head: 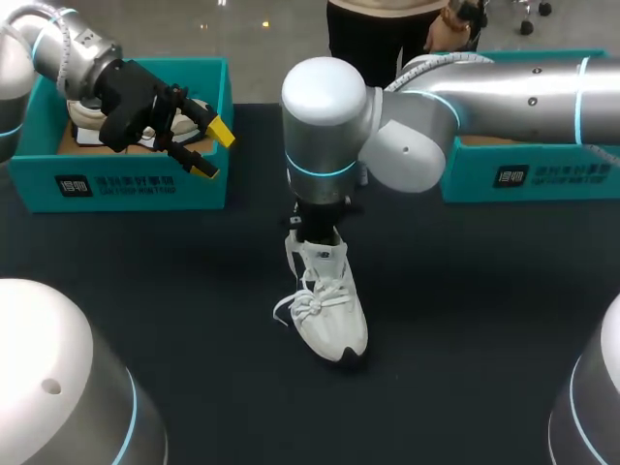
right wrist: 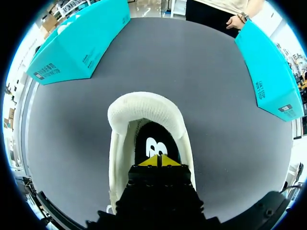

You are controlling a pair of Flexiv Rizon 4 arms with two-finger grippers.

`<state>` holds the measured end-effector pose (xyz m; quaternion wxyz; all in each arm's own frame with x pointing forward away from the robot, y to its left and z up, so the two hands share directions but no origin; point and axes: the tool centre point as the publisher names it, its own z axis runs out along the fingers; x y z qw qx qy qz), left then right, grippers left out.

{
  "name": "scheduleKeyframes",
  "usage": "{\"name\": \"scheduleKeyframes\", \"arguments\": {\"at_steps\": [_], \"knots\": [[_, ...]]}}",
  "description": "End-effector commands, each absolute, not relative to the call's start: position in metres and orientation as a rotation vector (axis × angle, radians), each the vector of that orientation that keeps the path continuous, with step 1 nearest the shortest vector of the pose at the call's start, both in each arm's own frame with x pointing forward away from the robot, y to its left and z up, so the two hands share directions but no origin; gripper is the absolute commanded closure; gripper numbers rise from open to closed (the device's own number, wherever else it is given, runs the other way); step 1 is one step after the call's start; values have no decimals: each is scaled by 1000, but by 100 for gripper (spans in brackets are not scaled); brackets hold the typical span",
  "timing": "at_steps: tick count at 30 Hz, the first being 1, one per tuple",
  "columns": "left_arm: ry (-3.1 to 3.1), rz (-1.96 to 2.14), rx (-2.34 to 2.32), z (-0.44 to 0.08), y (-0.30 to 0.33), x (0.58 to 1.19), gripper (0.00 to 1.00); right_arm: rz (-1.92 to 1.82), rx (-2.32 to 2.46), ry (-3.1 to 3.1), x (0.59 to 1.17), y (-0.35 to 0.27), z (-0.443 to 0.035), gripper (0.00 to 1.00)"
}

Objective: Take the shoe out of the shoebox, open the shoe tongue, remove and reinsert the insole, then place the shoe into the shoebox

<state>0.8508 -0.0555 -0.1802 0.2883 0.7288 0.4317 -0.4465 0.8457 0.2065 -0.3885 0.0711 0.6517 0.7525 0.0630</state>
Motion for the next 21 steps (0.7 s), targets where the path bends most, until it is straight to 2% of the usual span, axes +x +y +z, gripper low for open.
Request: {"name": "scheduleKeyframes", "arguments": {"at_steps": [1, 12, 21], "knots": [[1153, -1189, 1950, -180, -55, 850, 0, 165, 1980, 2283, 838, 196, -379, 100], [1153, -1189, 1950, -180, -55, 850, 0, 99, 2051, 2304, 825, 191, -409, 100], [1153, -1189, 1950, -180, -55, 850, 0, 93, 2047, 2320, 815, 195, -411, 100]]}}
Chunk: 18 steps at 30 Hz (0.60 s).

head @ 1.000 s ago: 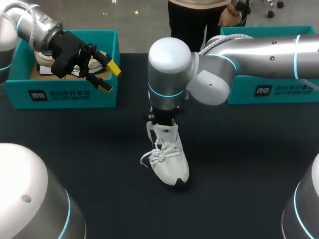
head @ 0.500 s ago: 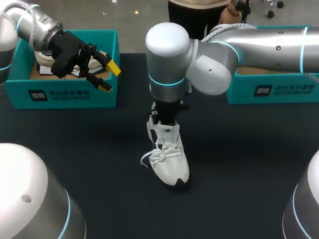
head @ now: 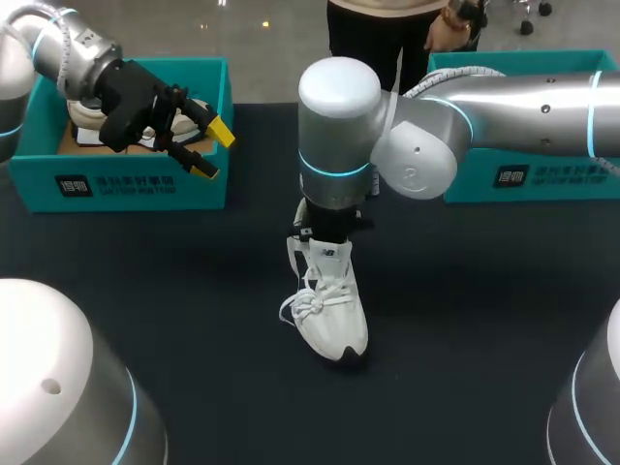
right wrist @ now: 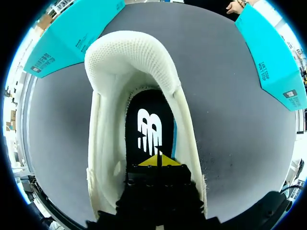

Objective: Take the shoe out of the shoebox, open the shoe tongue, remove and reinsert the insole, then place the shoe into the shoebox

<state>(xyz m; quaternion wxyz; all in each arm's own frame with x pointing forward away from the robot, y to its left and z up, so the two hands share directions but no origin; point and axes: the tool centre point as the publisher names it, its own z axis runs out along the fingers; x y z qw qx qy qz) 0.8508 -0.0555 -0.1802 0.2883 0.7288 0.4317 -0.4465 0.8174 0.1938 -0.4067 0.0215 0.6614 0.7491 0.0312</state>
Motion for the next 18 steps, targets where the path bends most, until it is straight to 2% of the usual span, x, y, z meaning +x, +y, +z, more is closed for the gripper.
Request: {"name": "scheduleKeyframes", "arguments": {"at_steps": [1, 18], "knots": [[1153, -1189, 1950, -180, -55, 850, 0, 92, 2042, 2318, 814, 195, -409, 100], [1153, -1189, 1950, -180, -55, 850, 0, 45, 2085, 2240, 819, 196, -360, 100]]}}
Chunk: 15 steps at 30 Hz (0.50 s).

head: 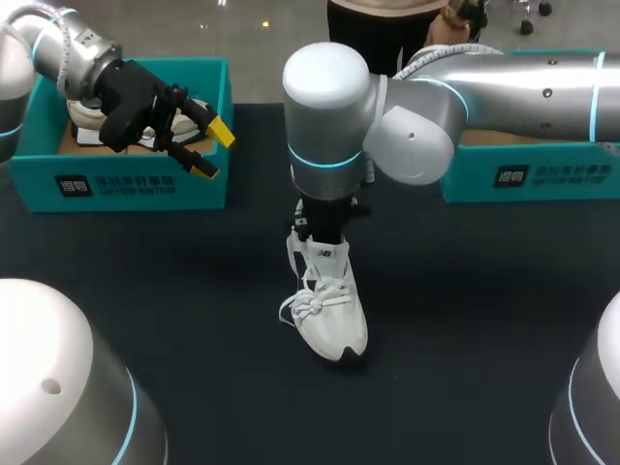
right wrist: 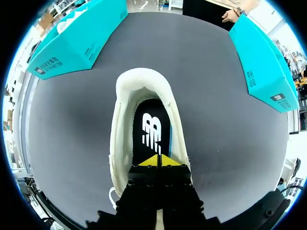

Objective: Take the shoe out of the shoebox, open the shoe tongue, remove and reinsert the insole, then place the shoe into the shoebox

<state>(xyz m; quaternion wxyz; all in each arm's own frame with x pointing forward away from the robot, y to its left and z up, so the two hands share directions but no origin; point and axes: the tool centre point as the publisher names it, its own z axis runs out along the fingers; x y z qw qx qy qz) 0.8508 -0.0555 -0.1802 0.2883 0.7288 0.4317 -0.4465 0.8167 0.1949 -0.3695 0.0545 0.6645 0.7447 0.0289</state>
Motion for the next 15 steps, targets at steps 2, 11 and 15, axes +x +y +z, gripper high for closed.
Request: {"name": "scheduleKeyframes", "arguments": {"at_steps": [2, 11, 15], "knots": [[1153, -1189, 1950, -180, -55, 850, 0, 32, 2181, 2227, 820, 194, -355, 100], [1153, -1189, 1950, -180, -55, 850, 0, -65, 2241, 2201, 819, 194, -345, 100], [1153, -1189, 1950, -180, -55, 850, 0, -65, 2241, 2201, 819, 194, -345, 100]]}}
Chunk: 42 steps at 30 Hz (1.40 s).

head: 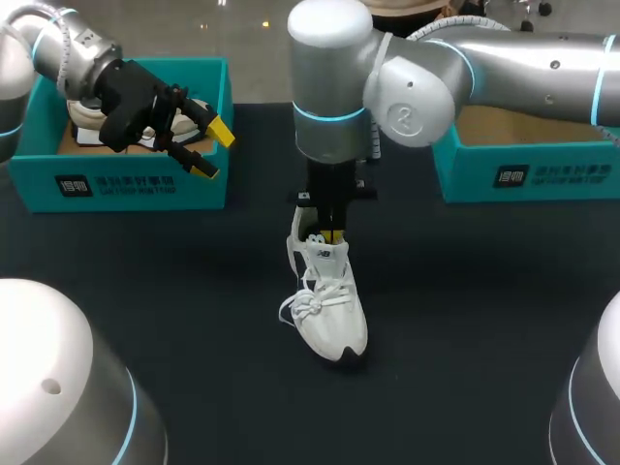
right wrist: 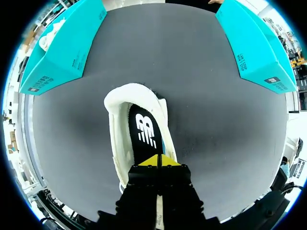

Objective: Take the shoe out of the shoebox, open the shoe tongue, remove and reinsert the insole, then place the shoe into the shoebox

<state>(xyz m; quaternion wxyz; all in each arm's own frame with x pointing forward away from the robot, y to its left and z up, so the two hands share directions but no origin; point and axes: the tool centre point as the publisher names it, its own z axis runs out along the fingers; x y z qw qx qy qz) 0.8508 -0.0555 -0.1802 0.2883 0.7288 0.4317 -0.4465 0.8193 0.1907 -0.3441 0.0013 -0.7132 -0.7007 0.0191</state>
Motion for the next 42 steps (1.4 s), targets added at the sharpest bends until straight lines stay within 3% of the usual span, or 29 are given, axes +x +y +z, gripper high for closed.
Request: {"name": "scheduleKeyframes", "arguments": {"at_steps": [1, 40, 42], "knots": [[1153, -1189, 1950, -180, -55, 850, 0, 65, -2241, -2201, 819, 194, -345, 100], [1153, -1189, 1950, -180, -55, 850, 0, 346, -2141, -2064, 811, 202, -354, 100], [1153, -1189, 1950, -180, -55, 850, 0, 347, -2140, -2051, 810, 203, -354, 96]]}}
